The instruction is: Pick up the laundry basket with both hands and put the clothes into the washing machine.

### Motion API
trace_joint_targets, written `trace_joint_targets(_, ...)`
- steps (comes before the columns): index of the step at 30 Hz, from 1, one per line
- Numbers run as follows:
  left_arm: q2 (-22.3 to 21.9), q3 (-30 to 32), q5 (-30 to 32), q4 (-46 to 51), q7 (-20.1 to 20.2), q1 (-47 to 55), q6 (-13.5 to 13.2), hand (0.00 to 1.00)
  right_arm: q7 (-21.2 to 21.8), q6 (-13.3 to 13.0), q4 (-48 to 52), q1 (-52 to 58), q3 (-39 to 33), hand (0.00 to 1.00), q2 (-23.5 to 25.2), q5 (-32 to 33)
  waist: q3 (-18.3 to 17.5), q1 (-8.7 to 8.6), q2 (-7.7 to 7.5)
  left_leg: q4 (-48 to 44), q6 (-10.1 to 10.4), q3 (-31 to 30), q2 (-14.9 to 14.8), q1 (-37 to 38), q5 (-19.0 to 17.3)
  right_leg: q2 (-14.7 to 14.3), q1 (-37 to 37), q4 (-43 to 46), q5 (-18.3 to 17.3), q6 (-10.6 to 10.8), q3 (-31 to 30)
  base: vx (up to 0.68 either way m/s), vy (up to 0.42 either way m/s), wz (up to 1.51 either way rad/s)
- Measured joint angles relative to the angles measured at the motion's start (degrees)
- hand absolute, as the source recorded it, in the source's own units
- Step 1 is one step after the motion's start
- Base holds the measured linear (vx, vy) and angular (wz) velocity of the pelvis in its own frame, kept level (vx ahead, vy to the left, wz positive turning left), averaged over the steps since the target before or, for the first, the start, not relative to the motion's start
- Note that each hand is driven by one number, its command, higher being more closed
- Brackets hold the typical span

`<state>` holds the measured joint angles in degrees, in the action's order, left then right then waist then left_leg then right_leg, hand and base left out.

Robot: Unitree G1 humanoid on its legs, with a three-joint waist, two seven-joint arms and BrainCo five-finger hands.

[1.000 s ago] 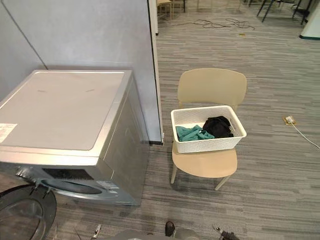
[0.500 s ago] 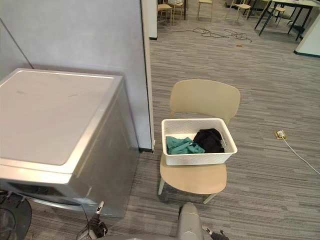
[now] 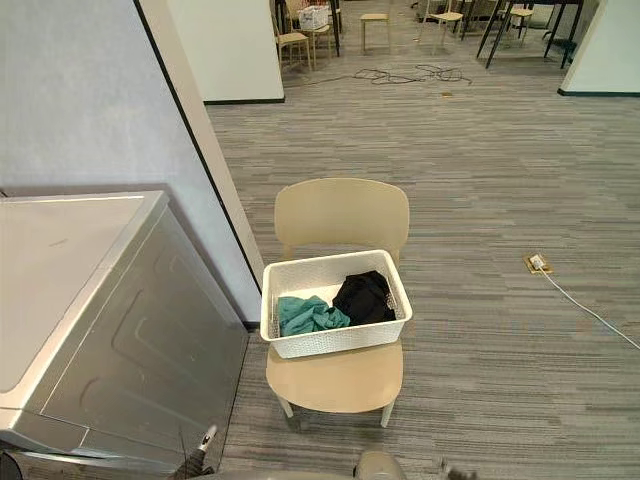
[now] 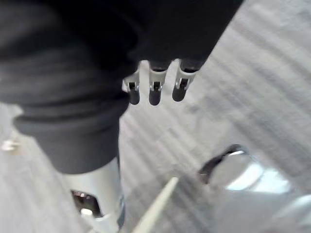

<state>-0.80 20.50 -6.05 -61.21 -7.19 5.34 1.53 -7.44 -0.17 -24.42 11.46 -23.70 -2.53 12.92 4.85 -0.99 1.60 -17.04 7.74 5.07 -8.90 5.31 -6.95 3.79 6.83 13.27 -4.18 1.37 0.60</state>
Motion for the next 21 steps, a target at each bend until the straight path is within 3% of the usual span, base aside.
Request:
trace_joint_targets(1, 0.08, -0.92, 0.16, 0.01, -0.47, 0.06, -0.21, 0.00, -0.08, -1.07, 6.34, 0.38, 1.67, 0.00, 0.30, 0.06, -0.09, -0.18, 0.19, 4.64, -1.22, 0.97, 2.22, -0.03, -0.11, -0.04, -0.81, -1.13, 0.62, 0.28, 0.96, -0.01, 0.035, 0.27)
trace_joint_targets(3, 0.00, -2.09, 0.63, 0.02, -0.49, 0.31, -0.27, 0.00, 0.44, -2.01, 15.85, 2.15, 4.77, 0.00, 0.95, 0.06, -0.68, -0.57, 1.09, 8.30, -2.33, 1.49, 2.26, 1.34, -0.77, -0.79, -0.97, -1.38, 1.20, 0.94, 2.00, 0.02, 0.053, 0.29)
trace_joint_targets(9, 0.94, -5.22, 5.75, -0.07, -0.39, -0.33, -0.78, 0.00, 5.03, -5.92, 31.48, 2.24, 16.33, 0.00, 2.79, -0.80, -0.12, 0.28, 1.21, 12.05, -3.02, 1.32, 3.69, 1.46, -1.36, -0.34, -0.82, -4.97, 4.11, 2.35, 1.59, 0.00, 0.086, 0.01)
trace_joint_targets(14, 1.77, -8.62, 6.82, -0.07, -0.38, -0.47, -0.88, 0.00, 6.47, -6.25, 31.42, 0.47, 19.00, 0.00, 0.29, -3.16, 0.05, 0.42, 1.78, 12.31, -3.83, 1.35, 4.00, 0.06, -1.95, -0.17, -1.75, -10.90, 7.82, 2.94, 1.24, -0.03, 0.052, -0.06)
trace_joint_targets(17, 2.79, -11.41, 7.31, -0.22, 0.00, -1.45, -0.82, 0.00, 6.63, -5.94, 25.20, -3.44, 22.03, 0.00, -4.71, -4.81, 0.38, 0.44, 1.19, 12.06, -3.84, 1.18, 4.36, -1.93, -1.94, -0.08, -2.00, -15.67, 10.92, 2.90, 1.29, -0.02, 0.009, -0.06)
trace_joint_targets(21, 3.90, -13.34, 8.08, -0.06, 1.14, -2.60, -0.89, 0.00, 8.43, -5.35, 17.38, -10.09, 25.52, 0.00, -12.04, -8.44, 1.38, 0.99, 0.33, 10.81, -3.87, -1.25, 4.63, -5.21, -1.88, 0.18, -1.50, -18.20, 12.34, 2.64, 3.81, -0.01, -0.012, 0.27)
